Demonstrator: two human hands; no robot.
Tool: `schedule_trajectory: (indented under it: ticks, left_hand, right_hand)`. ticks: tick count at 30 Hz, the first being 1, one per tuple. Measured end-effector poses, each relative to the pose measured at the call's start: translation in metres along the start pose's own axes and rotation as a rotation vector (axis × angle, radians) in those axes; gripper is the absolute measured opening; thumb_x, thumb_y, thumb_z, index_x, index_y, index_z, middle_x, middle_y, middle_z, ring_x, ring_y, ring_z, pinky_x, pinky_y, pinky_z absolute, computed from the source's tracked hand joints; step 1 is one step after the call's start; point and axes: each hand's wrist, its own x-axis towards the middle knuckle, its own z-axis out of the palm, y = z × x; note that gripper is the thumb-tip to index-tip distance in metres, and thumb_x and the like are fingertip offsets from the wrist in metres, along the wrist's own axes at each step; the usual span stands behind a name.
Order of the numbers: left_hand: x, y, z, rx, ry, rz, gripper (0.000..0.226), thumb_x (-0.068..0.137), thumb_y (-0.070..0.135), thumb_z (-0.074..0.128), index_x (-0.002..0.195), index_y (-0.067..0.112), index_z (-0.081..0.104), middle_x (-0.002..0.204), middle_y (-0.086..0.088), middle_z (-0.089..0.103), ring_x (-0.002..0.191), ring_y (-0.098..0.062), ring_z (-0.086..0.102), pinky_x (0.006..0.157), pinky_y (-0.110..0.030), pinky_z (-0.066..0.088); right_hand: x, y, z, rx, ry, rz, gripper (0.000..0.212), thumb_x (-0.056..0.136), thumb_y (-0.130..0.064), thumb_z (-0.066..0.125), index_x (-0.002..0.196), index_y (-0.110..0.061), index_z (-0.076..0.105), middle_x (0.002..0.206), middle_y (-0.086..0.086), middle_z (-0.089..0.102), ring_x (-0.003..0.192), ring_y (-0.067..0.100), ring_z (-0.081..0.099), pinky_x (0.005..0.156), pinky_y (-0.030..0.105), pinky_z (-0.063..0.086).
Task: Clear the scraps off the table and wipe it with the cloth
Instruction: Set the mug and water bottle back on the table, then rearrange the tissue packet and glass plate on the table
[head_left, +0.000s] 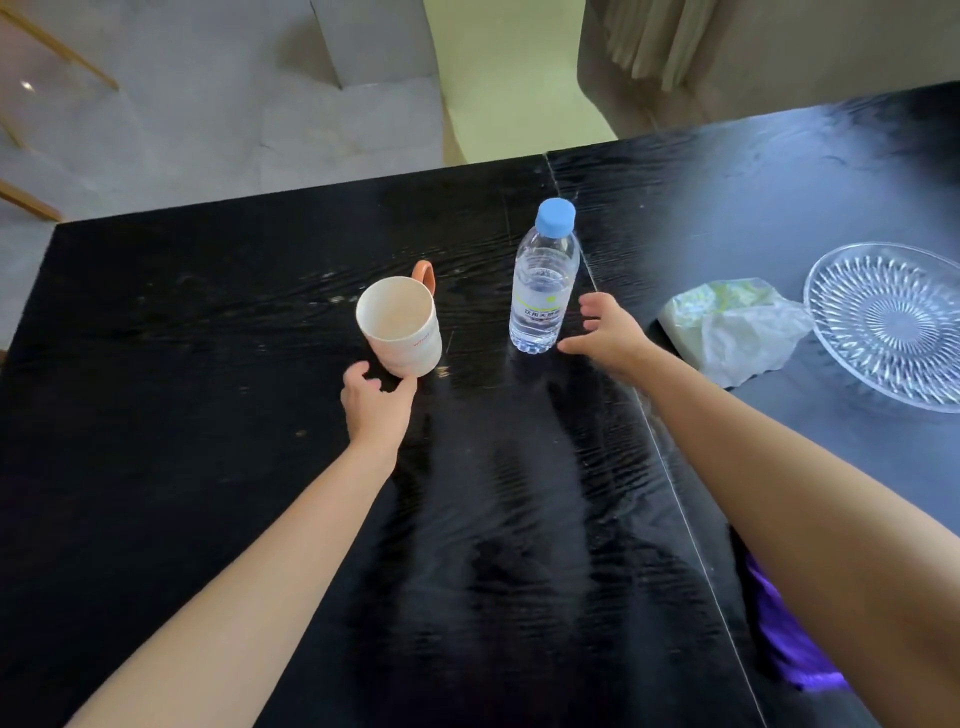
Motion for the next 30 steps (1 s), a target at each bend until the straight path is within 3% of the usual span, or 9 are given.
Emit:
schedule_trajectory:
  ticks: [3,7,13,17,20,23,25,27,30]
  left_hand:
    - [-0.03,0.008,0.011,0.221,-0.207,-0.05,0.046,0.082,0.023,0.061,0.126,0.017,0.05,0.126,-0.007,0.056,0.111,-0.026,0.057,0.098,-0.041,0.048]
    - [-0.068,0.044,0.039,0.57,-0.592,0.207,0.03,0.084,0.026,0.06,0.113,0.018,0.06,0.11,-0.002,0.065,0.1,-0.022,0.061,0.09,-0.03,0.047]
    - [-0.097,0.098,0.111,0.675,-0.745,0.312,0.036,0.087,0.032,0.055,0.119,0.016,0.057,0.111,-0.007,0.063,0.094,-0.026,0.06,0.084,-0.038,0.052]
    - [-0.101,0.123,0.169,0.743,-0.787,0.355,0.054,0.089,0.034,0.054,0.138,0.015,0.04,0.118,-0.008,0.055,0.102,-0.024,0.057,0.088,-0.042,0.054]
    - [-0.098,0.133,0.212,0.776,-0.698,0.423,0.061,0.088,0.034,0.053,0.141,0.011,0.033,0.136,-0.012,0.048,0.116,-0.031,0.052,0.085,-0.039,0.052]
    - [-0.089,0.13,0.247,0.828,-0.598,0.509,0.071,0.085,0.034,0.054,0.145,0.013,0.022,0.139,-0.017,0.043,0.122,-0.036,0.047,0.097,-0.041,0.045]
    - [-0.082,0.126,0.264,0.84,-0.599,0.507,0.081,0.085,0.036,0.054,0.149,0.015,0.009,0.143,-0.017,0.038,0.127,-0.037,0.043,0.103,-0.047,0.041]
    - [-0.074,0.123,0.277,0.815,-0.605,0.5,0.079,0.085,0.037,0.054,0.148,0.015,0.012,0.142,-0.016,0.041,0.126,-0.037,0.044,0.102,-0.048,0.041]
    - [-0.066,0.12,0.292,0.856,-0.53,0.612,0.061,0.083,0.036,0.056,0.133,0.009,0.035,0.131,-0.016,0.048,0.118,-0.036,0.049,0.096,-0.046,0.045]
  right_hand:
    - [-0.016,0.003,-0.025,-0.089,-0.041,0.098,0.063,0.077,-0.013,0.075,0.133,-0.01,0.045,0.132,0.011,0.053,0.112,0.023,0.054,0.087,0.03,0.044]
    - [-0.044,0.001,-0.076,-0.179,-0.242,0.267,0.038,0.083,-0.019,0.069,0.119,-0.011,0.058,0.108,0.007,0.059,0.094,0.022,0.058,0.07,0.03,0.05]
    - [-0.074,0.024,-0.152,-0.271,-0.173,0.398,0.038,0.091,-0.026,0.057,0.122,-0.004,0.055,0.104,0.005,0.059,0.082,0.027,0.061,0.064,0.03,0.048]
    - [-0.087,0.065,-0.192,-0.186,-0.02,0.474,0.038,0.092,-0.025,0.056,0.121,0.0,0.055,0.103,0.01,0.059,0.083,0.028,0.059,0.061,0.03,0.049]
    - [-0.088,0.097,-0.214,-0.031,0.101,0.54,0.04,0.094,-0.023,0.054,0.126,0.0,0.049,0.106,0.012,0.055,0.089,0.027,0.056,0.064,0.033,0.049]
    - [-0.083,0.127,-0.228,0.255,0.207,0.586,0.043,0.096,-0.022,0.051,0.134,-0.003,0.043,0.111,0.017,0.051,0.098,0.028,0.055,0.086,0.041,0.051]
    - [-0.078,0.144,-0.233,0.421,0.282,0.623,0.046,0.097,-0.023,0.048,0.139,-0.004,0.038,0.128,0.022,0.051,0.114,0.034,0.057,0.098,0.042,0.047]
    - [-0.07,0.158,-0.238,0.606,0.404,0.628,0.047,0.099,-0.021,0.045,0.141,-0.004,0.034,0.139,0.024,0.045,0.122,0.036,0.054,0.098,0.042,0.047]
    - [-0.056,0.175,-0.245,0.889,0.621,0.578,0.044,0.099,-0.018,0.042,0.14,-0.005,0.033,0.138,0.024,0.047,0.118,0.037,0.057,0.095,0.044,0.05]
